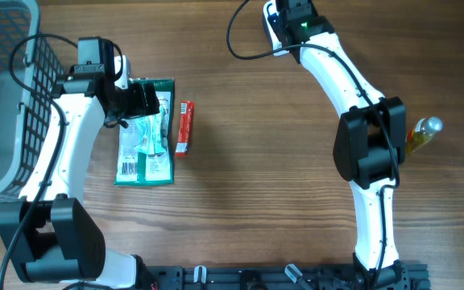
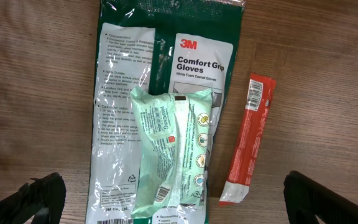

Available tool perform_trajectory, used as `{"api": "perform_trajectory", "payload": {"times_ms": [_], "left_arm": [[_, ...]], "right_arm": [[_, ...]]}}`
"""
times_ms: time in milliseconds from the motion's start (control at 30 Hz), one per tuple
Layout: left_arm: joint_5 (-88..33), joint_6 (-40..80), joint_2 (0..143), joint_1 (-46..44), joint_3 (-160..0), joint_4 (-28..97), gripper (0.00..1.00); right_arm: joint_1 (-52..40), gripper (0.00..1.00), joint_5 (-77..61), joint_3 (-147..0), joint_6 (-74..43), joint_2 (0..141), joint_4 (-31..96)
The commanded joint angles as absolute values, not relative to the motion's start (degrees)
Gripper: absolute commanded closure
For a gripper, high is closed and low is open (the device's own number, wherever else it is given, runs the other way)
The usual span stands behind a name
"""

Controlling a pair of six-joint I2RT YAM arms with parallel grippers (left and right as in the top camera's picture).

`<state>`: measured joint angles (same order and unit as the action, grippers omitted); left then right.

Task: Scan the item barcode
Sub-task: 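Carry the Kleenex pack right and set it beside the jar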

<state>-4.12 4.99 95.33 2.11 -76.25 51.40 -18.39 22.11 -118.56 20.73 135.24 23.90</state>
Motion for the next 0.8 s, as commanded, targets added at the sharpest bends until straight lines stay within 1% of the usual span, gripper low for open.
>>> {"api": "perform_trajectory", "payload": {"times_ms": [0, 67, 167, 267, 367, 467, 533, 567, 667, 767], "left_arm": [[-3.8, 4.9, 94.6, 2.4, -76.8, 51.4, 0.0], [-3.8, 4.9, 94.6, 2.4, -76.8, 51.4, 0.0], [-3.8, 4.9, 94.6, 2.4, -76.8, 51.4, 0.0], [-3.8, 4.9, 94.6, 2.4, -76.8, 51.4, 0.0], [-3.8, 4.9, 94.6, 2.4, -76.8, 51.4, 0.0], [-3.8, 4.9, 94.6, 2.4, -76.8, 51.4, 0.0], [-3.8, 4.9, 94.6, 2.4, -76.8, 51.4, 0.0], [-3.7, 4.9, 94.6, 2.4, -76.8, 51.4, 0.0], [-3.8, 4.9, 94.6, 2.4, -76.8, 51.4, 0.0], [-3.8, 4.9, 94.6, 2.4, -76.8, 51.4, 0.0]], "right_arm": [[-18.5, 0.96, 22.3, -119.5, 20.4, 136.3, 23.3], [-18.5, 0.96, 22.3, -119.6, 19.8, 135.1, 23.4], [-18.5, 0.96, 22.0, -119.6, 13.0, 128.5, 25.7], [-18.4, 0.96, 18.3, -119.6, 11.0, 118.6, 33.0], [-17.6, 0.96, 17.0, -119.6, 3.5, 110.5, 46.6], [-14.8, 0.96, 4.9, -119.6, -0.3, 106.1, 62.2], [-12.2, 0.95, -4.5, -119.1, -0.6, 106.3, 72.1], [-11.2, 0.95, -6.2, -117.9, -1.7, 106.4, 75.3], [-9.0, 0.96, -6.0, -110.0, -4.7, 106.5, 78.0], [-8.5, 0.96, -4.0, -98.9, -5.3, 106.5, 73.1]]}}
